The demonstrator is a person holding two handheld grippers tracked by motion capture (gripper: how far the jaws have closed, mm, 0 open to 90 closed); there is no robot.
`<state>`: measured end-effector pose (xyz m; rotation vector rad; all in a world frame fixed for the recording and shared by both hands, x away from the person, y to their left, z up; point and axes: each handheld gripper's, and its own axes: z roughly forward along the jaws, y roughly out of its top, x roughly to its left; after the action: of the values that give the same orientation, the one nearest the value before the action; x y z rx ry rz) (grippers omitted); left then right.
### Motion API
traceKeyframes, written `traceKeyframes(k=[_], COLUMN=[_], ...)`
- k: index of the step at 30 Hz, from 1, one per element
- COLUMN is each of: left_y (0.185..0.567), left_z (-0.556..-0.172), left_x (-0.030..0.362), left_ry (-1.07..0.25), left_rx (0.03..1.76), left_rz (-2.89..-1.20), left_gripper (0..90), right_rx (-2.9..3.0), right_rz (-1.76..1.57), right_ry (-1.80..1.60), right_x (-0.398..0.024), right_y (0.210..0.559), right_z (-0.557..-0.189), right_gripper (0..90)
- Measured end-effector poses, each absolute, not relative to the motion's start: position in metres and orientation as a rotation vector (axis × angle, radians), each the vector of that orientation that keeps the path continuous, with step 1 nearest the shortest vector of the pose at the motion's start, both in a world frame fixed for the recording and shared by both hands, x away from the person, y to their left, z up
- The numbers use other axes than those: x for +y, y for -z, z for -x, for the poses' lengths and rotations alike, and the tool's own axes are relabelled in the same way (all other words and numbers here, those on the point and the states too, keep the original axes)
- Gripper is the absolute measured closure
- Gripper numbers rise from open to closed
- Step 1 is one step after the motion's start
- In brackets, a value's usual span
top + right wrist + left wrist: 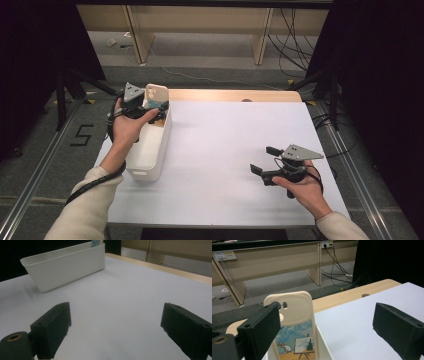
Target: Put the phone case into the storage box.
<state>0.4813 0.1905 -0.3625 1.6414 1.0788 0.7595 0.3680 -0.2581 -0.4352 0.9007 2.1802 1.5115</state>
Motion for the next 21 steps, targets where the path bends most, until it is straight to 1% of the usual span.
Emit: traceKeyframes(k=[21], left_y=[0.368], left_z=[-0.465], left_x=[0.196], left_ry=[-0.743], left_rx=[1.071], left_rz=[-1.643], left_gripper=[7.1], right_rx=[2.18], right_rz=[-0.901], right_ry=[-1.511], right_x=[-0.258], right_y=[0.435], right_z=[-0.368], right_gripper=[10.3])
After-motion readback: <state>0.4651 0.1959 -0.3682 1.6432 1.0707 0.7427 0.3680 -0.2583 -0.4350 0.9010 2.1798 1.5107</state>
